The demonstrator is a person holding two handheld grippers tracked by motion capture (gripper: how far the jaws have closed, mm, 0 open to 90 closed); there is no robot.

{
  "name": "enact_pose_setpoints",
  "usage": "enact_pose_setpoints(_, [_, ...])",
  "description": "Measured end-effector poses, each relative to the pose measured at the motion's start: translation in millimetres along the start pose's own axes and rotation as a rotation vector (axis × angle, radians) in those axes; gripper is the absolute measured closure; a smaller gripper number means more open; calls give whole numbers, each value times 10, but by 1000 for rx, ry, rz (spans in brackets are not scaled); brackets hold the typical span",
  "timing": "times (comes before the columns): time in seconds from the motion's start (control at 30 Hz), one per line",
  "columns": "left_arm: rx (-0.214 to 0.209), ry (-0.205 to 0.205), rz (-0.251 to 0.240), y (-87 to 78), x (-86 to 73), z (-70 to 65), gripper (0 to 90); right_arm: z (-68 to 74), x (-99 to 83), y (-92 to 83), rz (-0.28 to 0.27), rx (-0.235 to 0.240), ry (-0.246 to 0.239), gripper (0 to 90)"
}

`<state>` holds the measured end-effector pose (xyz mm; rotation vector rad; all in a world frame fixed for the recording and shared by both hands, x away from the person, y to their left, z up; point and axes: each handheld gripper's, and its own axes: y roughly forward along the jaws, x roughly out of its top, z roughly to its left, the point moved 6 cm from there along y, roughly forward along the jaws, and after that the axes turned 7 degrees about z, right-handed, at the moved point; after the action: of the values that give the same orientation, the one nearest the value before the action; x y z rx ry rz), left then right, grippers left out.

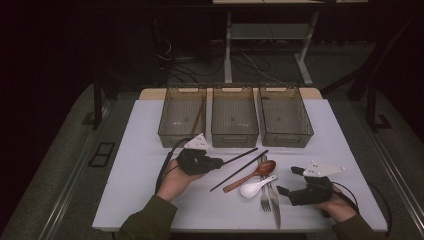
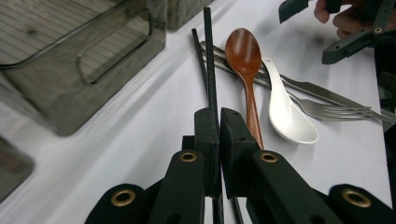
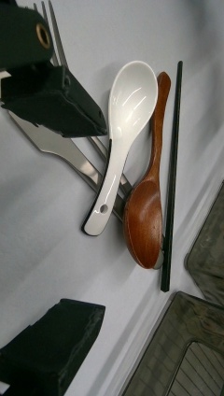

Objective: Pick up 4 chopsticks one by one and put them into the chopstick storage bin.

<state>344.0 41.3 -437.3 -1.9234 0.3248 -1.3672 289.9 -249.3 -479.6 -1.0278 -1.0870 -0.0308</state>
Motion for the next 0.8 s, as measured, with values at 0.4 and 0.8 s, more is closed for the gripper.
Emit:
enact_pose_setpoints(0.4, [17,-31,-38,-245,-9,146,853,-1,-2,0,1,-1,0,115])
enact_pose_setpoints(0.8, [44,-70,-73,-467,-26,303,853,-2,-3,3,2,-3,-2,115])
